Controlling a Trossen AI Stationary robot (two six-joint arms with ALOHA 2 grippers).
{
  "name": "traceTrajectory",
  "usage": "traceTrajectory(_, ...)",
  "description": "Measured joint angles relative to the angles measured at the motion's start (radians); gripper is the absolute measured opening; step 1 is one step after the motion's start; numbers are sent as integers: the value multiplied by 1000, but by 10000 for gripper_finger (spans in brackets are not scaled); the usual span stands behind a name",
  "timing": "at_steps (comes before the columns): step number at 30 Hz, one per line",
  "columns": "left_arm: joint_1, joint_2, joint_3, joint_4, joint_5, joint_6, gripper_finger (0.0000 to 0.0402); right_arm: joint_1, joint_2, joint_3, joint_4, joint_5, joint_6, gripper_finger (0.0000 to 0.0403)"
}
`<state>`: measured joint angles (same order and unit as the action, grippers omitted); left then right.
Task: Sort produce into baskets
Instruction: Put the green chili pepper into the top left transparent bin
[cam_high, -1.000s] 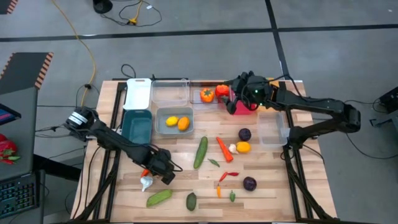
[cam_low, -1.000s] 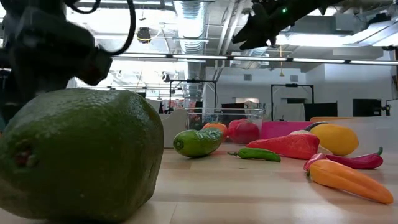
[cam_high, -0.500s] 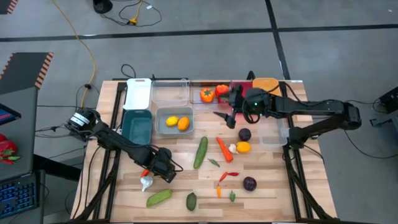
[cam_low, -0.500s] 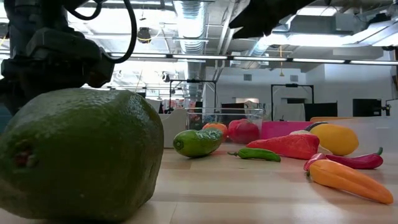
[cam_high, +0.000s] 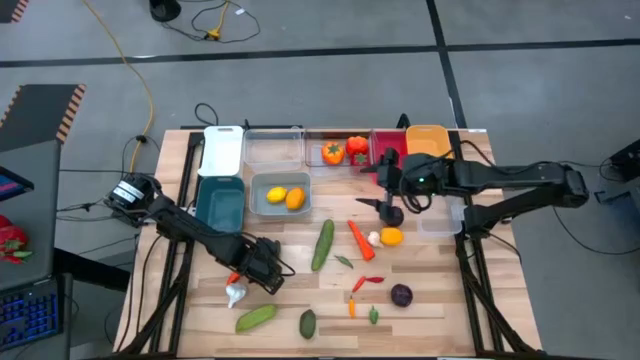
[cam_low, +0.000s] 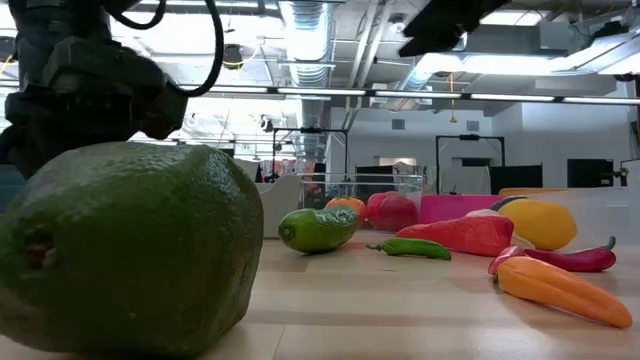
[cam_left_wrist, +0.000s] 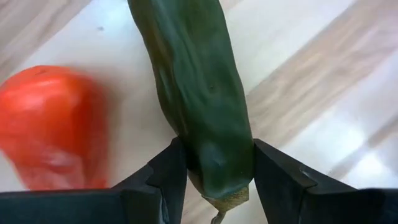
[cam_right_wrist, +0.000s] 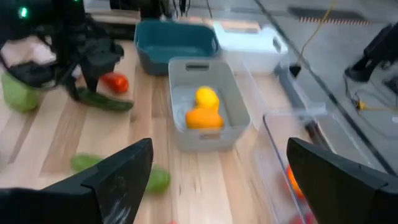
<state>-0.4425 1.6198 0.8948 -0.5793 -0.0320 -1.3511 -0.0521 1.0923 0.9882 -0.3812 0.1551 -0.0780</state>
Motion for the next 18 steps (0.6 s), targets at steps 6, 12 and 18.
traceTrajectory(6, 15, -36, 0, 105, 57, 34, 149, -1, -102, 0, -152, 1, 26, 395)
traceTrajectory(12, 57, -123, 0, 199, 98, 105, 149, -1, -152, 0, -232, 1, 26, 395)
traceTrajectory(18, 148, -237, 0, 249, 44, 229, 149, 0, -140, 0, -248, 1, 28, 395)
